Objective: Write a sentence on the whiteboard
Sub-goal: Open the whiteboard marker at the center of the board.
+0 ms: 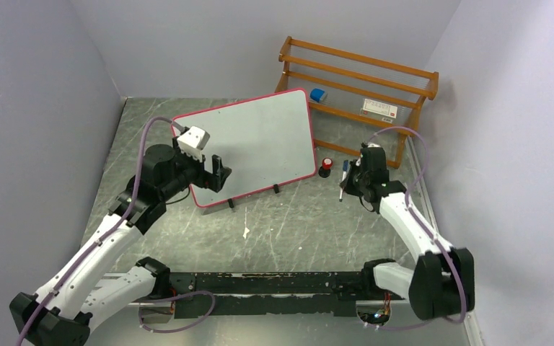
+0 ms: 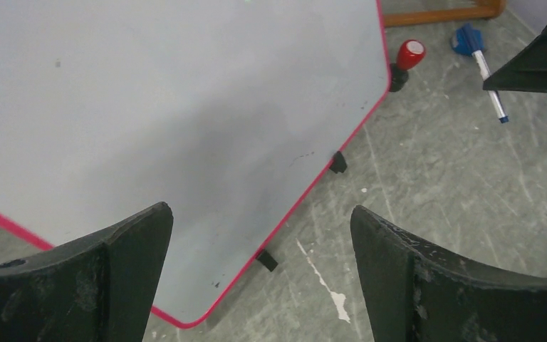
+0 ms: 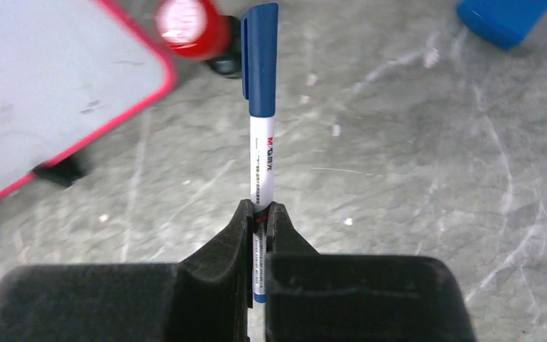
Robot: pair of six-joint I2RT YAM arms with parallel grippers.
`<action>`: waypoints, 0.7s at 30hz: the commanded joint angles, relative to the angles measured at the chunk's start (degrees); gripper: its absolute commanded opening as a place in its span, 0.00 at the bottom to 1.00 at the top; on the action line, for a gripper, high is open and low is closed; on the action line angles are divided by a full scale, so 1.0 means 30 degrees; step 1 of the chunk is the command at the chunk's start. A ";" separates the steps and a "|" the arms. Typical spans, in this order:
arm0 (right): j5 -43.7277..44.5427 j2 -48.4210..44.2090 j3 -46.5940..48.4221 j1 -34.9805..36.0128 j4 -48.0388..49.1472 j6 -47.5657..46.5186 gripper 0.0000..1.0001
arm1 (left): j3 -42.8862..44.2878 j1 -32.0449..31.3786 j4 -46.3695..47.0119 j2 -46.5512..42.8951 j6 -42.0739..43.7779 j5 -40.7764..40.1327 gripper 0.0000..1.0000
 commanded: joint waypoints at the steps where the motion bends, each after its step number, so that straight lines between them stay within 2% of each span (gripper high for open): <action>1: -0.1169 -0.2623 0.0190 0.1620 -0.0259 -0.0644 0.00 | 0.1511 0.0176 0.0390 0.0925 -0.1008 0.2612 0.98; 6: -0.2565 -0.4073 0.0825 0.4221 0.0519 -0.1765 0.00 | 0.2905 0.0181 0.0028 0.2368 -0.1934 0.4934 0.98; 15: -0.9799 -0.4166 0.1366 0.5171 0.3405 -0.3377 0.00 | 0.4703 0.0166 0.0134 0.4260 -0.2973 0.8655 0.96; 21: -1.2469 -0.3389 0.1646 0.6205 0.5167 -0.3877 0.00 | 0.4809 0.0160 0.1376 0.5292 -0.4236 1.1153 0.93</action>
